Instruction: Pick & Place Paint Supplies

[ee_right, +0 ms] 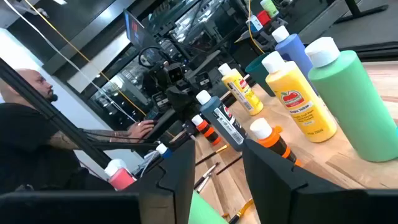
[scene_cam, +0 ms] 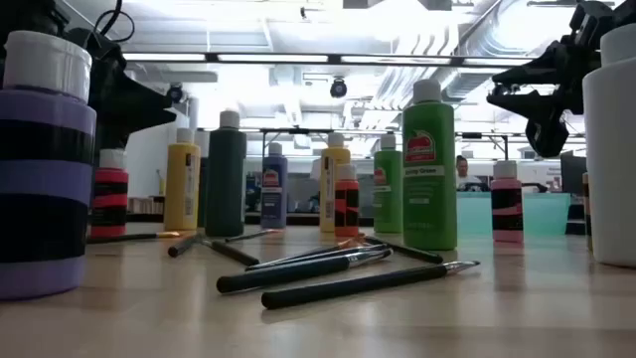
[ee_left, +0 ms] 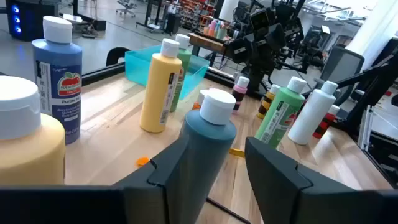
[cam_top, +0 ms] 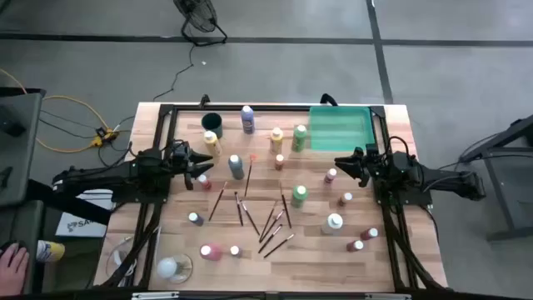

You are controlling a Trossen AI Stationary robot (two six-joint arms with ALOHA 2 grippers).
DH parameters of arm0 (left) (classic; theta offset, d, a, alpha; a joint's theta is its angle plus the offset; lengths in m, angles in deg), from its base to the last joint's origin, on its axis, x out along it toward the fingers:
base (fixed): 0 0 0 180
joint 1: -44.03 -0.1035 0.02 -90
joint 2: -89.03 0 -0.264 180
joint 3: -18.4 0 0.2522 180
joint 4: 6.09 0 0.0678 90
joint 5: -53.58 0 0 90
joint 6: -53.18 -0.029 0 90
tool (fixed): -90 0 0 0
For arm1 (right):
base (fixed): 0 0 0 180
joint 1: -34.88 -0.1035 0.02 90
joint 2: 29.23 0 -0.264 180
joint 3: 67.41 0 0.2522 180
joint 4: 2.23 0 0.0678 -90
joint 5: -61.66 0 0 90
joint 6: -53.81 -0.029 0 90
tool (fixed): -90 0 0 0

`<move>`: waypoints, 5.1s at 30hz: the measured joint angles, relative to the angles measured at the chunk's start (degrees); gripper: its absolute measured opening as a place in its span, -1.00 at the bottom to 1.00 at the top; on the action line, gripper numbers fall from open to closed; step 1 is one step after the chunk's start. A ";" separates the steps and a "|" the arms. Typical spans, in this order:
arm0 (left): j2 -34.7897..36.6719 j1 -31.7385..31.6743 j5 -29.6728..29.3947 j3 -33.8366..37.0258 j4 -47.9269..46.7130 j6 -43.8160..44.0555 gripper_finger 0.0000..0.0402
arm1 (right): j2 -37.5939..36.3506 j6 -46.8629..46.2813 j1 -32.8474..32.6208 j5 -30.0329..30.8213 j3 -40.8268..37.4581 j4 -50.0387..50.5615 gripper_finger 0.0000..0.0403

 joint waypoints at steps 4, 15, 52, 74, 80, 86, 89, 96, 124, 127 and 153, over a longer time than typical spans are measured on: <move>0.00 -0.01 -0.01 0.00 0.00 0.00 -0.24 | 0.01 0.00 0.00 -0.01 0.02 0.00 -0.36; 0.00 -0.01 -0.02 0.00 0.00 0.00 -0.24 | 0.01 0.00 -0.02 -0.02 0.01 0.00 -0.36; 0.00 -0.01 -0.02 0.00 0.00 0.00 -0.24 | 0.01 0.02 -0.01 -0.01 0.00 0.00 -0.36; 0.01 -0.01 0.00 0.00 0.00 0.00 -0.24 | 0.00 0.02 -0.01 -0.01 0.00 0.00 -0.36; 0.00 0.00 0.00 0.00 0.00 0.00 -0.24 | 0.00 -0.03 0.00 2.06 0.02 -0.02 -0.36; 0.02 -0.02 0.00 0.00 0.00 0.00 -0.24 | 3.18 -4.02 -0.02 1.64 4.27 2.38 -0.36; 0.02 0.00 -0.02 0.00 -0.02 0.00 -0.24 | 6.39 -5.37 -0.02 -1.83 9.11 7.00 -0.36; 0.02 -0.01 -0.01 0.00 -0.01 0.00 -0.24 | 19.90 -5.50 0.00 -3.07 24.64 27.40 -0.36; 0.02 -0.01 0.00 0.00 -0.02 0.00 -0.24 | 67.65 -16.84 5.37 -5.18 53.96 61.86 0.33; 0.02 -0.01 -0.02 0.00 -0.02 0.00 -0.24 | 70.14 -18.98 5.20 -6.52 53.96 61.95 0.34; 0.02 0.00 -0.02 0.00 -0.02 0.00 -0.24 | 78.81 -26.14 4.37 -4.33 53.96 62.93 0.05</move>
